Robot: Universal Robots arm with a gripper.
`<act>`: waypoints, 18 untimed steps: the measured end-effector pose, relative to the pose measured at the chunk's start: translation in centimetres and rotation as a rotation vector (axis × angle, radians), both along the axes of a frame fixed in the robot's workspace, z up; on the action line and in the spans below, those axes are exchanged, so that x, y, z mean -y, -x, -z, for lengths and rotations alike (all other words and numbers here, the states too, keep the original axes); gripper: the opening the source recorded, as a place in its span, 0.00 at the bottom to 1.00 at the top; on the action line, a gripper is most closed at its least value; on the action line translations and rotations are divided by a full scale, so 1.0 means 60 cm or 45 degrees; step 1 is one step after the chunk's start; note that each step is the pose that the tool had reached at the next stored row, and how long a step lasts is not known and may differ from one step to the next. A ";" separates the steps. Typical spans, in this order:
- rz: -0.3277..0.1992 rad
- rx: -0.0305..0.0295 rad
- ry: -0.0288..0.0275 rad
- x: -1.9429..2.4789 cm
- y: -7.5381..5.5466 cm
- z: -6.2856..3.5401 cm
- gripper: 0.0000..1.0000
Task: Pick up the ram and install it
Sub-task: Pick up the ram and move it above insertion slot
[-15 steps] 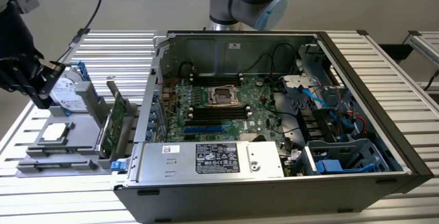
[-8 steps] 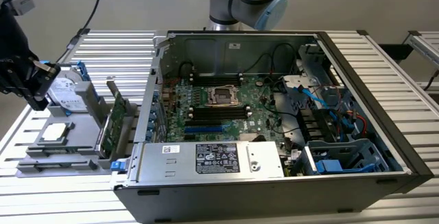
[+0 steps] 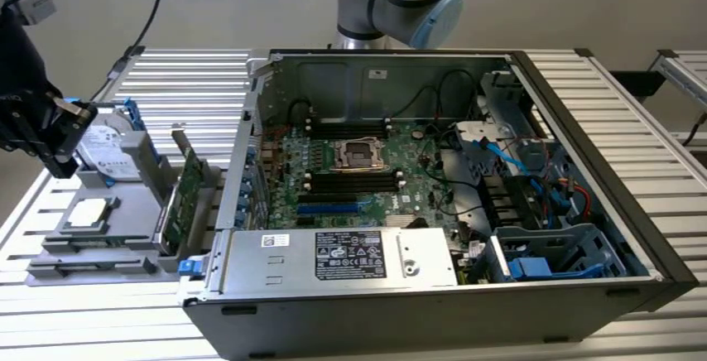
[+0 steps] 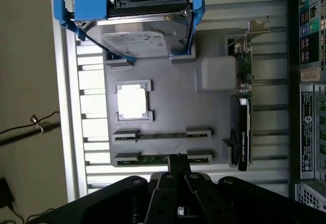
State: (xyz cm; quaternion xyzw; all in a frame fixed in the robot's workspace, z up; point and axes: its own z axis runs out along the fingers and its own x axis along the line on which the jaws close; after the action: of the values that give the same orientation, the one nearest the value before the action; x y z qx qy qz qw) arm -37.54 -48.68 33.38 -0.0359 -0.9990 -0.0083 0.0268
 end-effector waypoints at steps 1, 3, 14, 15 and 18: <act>0.000 0.0000 0.0000 0.0000 0.000 0.000 0.11; 0.000 0.0000 0.0000 0.0000 0.000 0.000 0.11; -0.214 -0.0006 -0.0081 0.0003 0.004 0.002 0.11; -0.236 -0.0007 -0.0081 0.0004 0.004 0.002 0.11; -0.307 -0.0009 -0.0081 0.0003 0.004 0.003 0.11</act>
State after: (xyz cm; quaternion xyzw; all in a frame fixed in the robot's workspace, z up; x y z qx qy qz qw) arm -37.76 -48.70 33.20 0.0844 -0.9960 -0.0082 0.0281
